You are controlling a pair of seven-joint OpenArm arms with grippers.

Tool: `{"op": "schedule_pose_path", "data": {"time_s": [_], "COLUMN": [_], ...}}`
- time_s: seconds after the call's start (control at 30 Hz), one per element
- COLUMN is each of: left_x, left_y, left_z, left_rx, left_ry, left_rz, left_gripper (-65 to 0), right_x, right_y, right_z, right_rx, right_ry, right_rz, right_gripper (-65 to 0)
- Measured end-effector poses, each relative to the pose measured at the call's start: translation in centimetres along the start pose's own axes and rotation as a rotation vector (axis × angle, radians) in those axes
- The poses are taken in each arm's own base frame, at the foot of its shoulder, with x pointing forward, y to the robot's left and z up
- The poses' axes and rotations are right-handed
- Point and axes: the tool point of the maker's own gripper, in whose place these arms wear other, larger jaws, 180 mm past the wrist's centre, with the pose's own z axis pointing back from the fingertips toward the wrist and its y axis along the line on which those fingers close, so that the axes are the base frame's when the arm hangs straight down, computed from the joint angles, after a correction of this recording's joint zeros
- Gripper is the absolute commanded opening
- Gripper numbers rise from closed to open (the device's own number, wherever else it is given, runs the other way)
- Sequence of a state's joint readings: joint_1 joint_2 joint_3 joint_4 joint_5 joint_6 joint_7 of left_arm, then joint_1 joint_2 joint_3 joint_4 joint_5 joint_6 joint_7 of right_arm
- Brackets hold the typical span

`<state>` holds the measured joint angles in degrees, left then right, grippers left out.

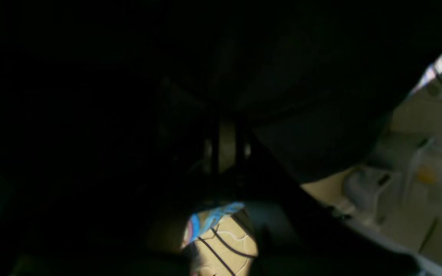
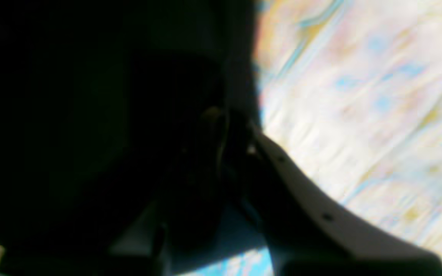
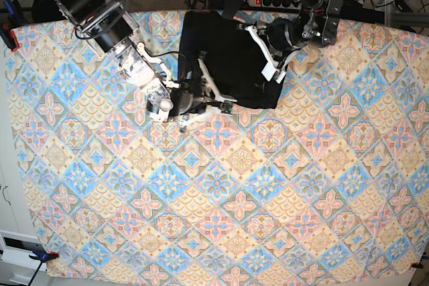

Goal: Fold the T-shirt properly
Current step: 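Grasp the bundle with both grippers and rotate it upright, then press the bundle's sides inward with both grippers to straighten it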

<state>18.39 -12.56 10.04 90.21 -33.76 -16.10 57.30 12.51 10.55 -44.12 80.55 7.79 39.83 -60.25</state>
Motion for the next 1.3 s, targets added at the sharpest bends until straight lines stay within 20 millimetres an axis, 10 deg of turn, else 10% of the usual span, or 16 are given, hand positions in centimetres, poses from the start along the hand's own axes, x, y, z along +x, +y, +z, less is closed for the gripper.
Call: {"op": "schedule_pose_path", "data": {"time_s": [0.23, 0.5, 0.8, 1.03, 1.3], "left_x": [2.0, 8.7, 14.3, 8.6, 4.3], "left_y": [1.1, 3.8, 1.0, 4.0, 4.1], "left_z": [-0.1, 1.0, 4.7, 8.4, 7.8], "left_rx": [0.06, 0.215, 0.209, 0.309, 0.296], "left_ry": [0.019, -0.087, -0.27, -0.237, -0.163], "left_rz": [-0.113, -0.21, -0.293, -0.185, -0.127], "left_gripper": [-64.1, -64.1, -64.2, -64.2, -64.2], "right_x": [-1.1, -5.8, -7.0, -8.1, -5.4], "right_y": [0.0, 2.2, 3.0, -1.6, -1.4], "right_z": [0.2, 0.6, 2.5, 5.3, 4.6], "right_rx": [0.0, 0.026, -0.008, -0.143, -0.135], "right_ry": [0.014, 0.08, 0.07, 0.039, -0.027], "right_rz": [0.011, 0.003, -0.003, -0.121, -0.157], "right_gripper": [-57.1, -57.2, -57.2, -57.2, -57.2]}}
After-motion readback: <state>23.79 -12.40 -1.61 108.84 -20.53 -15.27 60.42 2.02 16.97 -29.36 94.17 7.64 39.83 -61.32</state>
